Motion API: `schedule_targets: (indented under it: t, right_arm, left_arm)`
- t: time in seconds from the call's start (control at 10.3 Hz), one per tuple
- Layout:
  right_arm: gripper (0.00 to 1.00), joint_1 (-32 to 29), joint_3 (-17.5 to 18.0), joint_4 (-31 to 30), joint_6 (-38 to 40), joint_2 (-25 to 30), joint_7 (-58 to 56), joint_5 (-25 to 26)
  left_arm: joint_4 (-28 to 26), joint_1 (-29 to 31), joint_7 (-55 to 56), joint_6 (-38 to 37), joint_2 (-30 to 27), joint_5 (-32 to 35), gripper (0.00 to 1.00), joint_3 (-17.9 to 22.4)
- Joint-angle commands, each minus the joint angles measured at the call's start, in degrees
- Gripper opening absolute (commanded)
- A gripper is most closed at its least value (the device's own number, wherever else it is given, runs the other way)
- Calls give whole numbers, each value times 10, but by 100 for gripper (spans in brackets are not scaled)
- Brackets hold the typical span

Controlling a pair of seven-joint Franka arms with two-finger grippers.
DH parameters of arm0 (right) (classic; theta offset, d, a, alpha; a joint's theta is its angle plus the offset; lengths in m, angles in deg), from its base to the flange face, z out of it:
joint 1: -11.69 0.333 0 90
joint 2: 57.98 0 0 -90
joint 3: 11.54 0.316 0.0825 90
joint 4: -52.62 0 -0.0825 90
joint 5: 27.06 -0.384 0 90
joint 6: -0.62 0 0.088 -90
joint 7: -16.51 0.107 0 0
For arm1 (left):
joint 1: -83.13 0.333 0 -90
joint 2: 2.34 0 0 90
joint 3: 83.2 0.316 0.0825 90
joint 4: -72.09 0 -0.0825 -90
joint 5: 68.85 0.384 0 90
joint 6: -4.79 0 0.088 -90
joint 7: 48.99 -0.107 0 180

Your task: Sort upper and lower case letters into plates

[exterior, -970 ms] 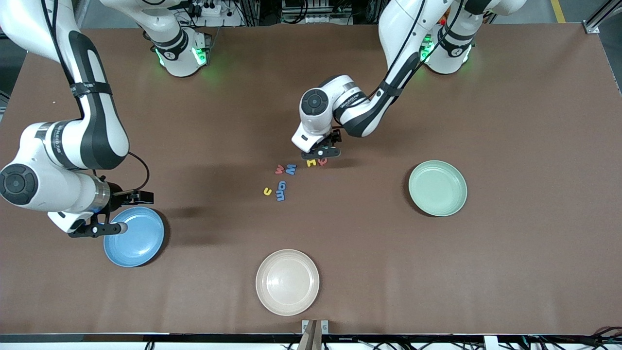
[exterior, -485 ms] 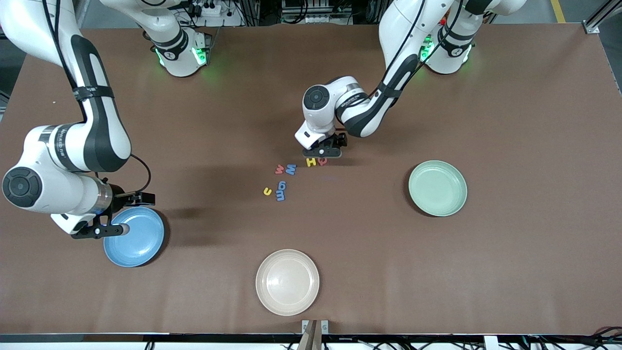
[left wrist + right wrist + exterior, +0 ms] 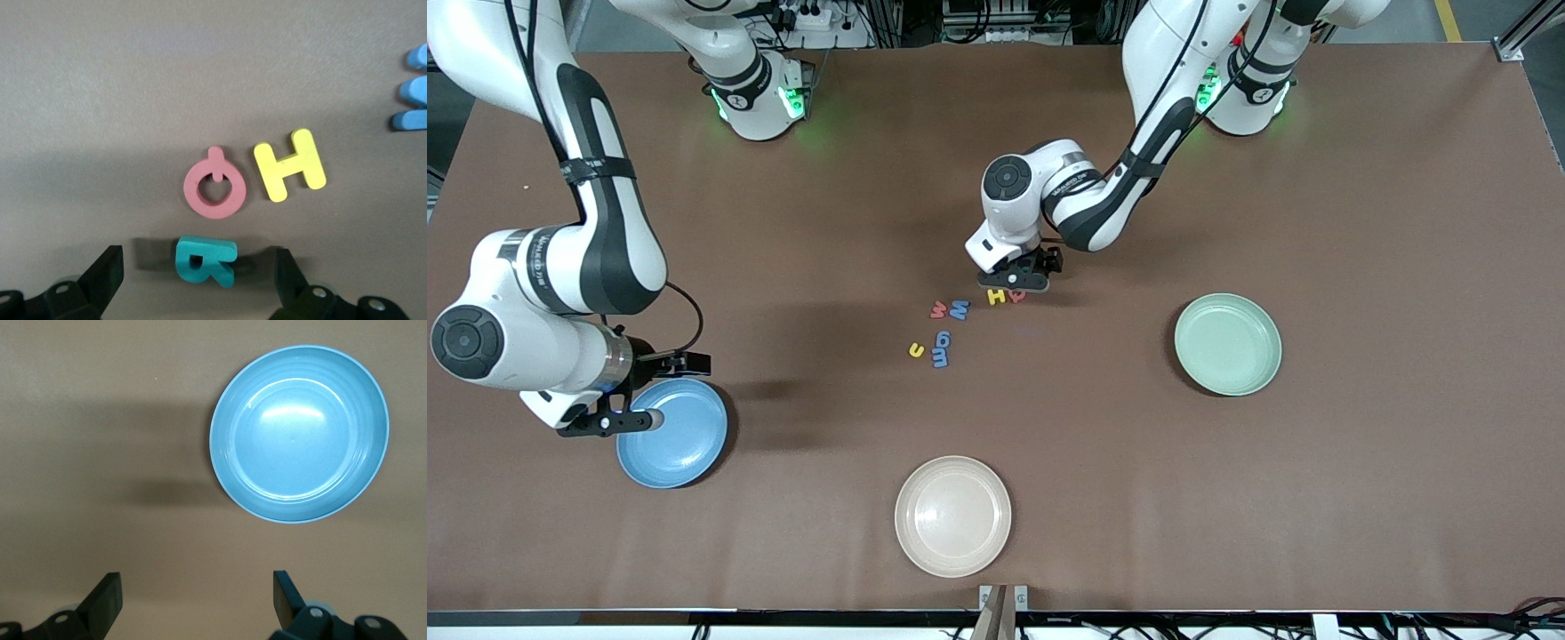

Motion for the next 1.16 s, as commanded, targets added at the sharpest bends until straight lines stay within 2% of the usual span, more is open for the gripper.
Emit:
schedule_targets:
  t: [0.0, 0.19, 0.48, 0.68, 1.07]
  right_arm:
    - [100, 2, 3, 9, 1, -5, 24, -3]
    - [100, 6, 3, 9, 0, -5, 25, -3]
    - [100, 6, 3, 9, -3, -6, 26, -3]
    - [100, 7, 3, 9, -3, -6, 26, -3]
    - [100, 14, 3, 9, -9, -9, 43, -3]
  left_arm:
    - [-7, 3, -6, 4, -10, 16, 80, 0]
    - [-6, 2, -6, 4, -7, 16, 70, 0]
    - [-6, -2, -5, 4, -4, 15, 67, 0]
    - [-6, -2, 0, 4, -4, 10, 60, 0]
    - [-6, -2, 3, 4, -5, 6, 28, -1]
